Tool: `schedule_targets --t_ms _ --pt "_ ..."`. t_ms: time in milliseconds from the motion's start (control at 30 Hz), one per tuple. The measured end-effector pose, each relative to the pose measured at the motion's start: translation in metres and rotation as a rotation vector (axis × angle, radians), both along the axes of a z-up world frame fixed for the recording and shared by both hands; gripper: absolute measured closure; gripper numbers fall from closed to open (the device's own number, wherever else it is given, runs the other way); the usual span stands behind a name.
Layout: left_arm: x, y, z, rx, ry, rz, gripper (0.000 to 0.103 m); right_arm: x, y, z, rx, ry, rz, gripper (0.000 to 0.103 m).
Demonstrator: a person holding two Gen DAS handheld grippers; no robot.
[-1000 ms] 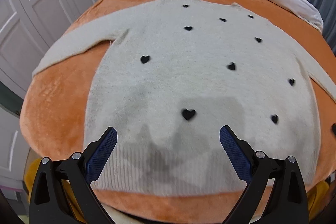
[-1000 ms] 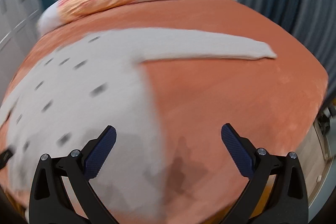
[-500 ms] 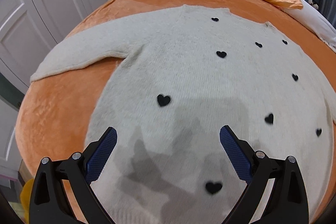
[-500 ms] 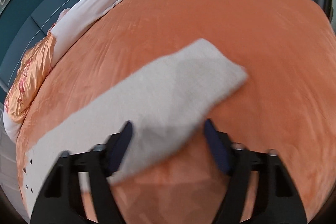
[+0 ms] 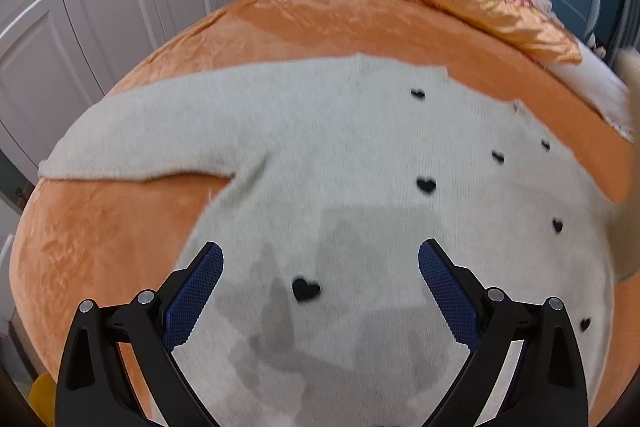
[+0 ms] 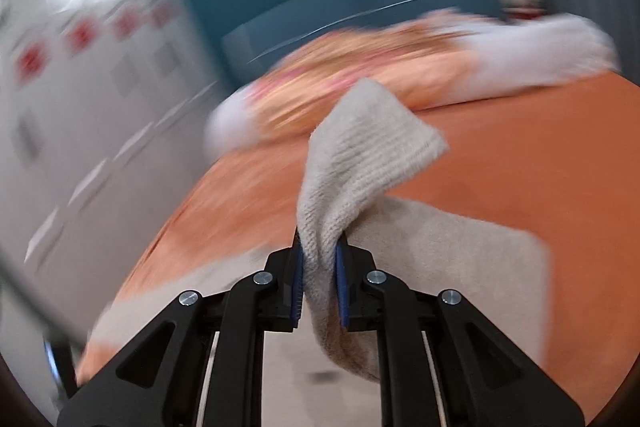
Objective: Fold small clothes
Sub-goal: 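Lay the held sleeve across the sweater body and open the right gripper, then grasp the sweater side edge with the left gripper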
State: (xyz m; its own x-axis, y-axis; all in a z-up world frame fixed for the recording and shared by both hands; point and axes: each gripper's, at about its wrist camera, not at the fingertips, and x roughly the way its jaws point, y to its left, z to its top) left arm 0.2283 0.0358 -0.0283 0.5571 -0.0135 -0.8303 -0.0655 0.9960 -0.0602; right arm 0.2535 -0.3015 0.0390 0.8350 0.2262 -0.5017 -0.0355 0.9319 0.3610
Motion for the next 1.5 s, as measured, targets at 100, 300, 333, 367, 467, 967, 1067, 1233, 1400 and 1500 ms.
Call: schedule_targets --t_ms 100,300,333,367,467,967,1067,1233,1400,1500 --pt "0.013 0.013 0.005 -0.057 -0.007 -0.001 0.006 0.029 0.108 -0.053 -0.113 0.105 0.19 0.083" --pt "0.043 0.029 -0.01 -0.188 0.044 -0.018 0.006 0.004 0.172 -0.134 -0.207 0.27 0.26 0.07" --pt "0.051 0.029 -0.015 -0.206 0.052 -0.02 0.006 -0.008 0.16 -0.129 -0.179 0.26 0.229 0.065" --pt "0.058 0.028 -0.02 -0.214 0.063 -0.019 0.006 -0.021 0.147 -0.128 -0.165 0.25 0.201 0.059" --pt "0.079 0.018 -0.032 -0.266 0.089 -0.034 0.006 -0.051 0.089 -0.112 -0.145 0.232 0.035 0.056" --pt "0.085 0.015 -0.057 -0.25 0.136 0.051 0.008 -0.035 -0.062 -0.129 -0.093 0.315 -0.341 0.05" --pt "0.094 0.008 -0.057 -0.219 0.115 0.043 0.02 -0.021 -0.06 -0.14 -0.113 0.353 -0.331 0.053" --pt "0.118 0.0 -0.041 -0.196 0.066 -0.025 0.096 -0.013 -0.064 -0.129 -0.057 0.302 -0.334 0.093" --pt "0.122 0.006 0.018 -0.202 -0.162 -0.07 0.103 -0.034 -0.07 -0.086 0.025 0.099 -0.359 0.094" --pt "0.126 0.015 0.017 -0.26 -0.106 -0.059 0.103 -0.032 -0.077 -0.11 0.015 0.175 -0.394 0.094"
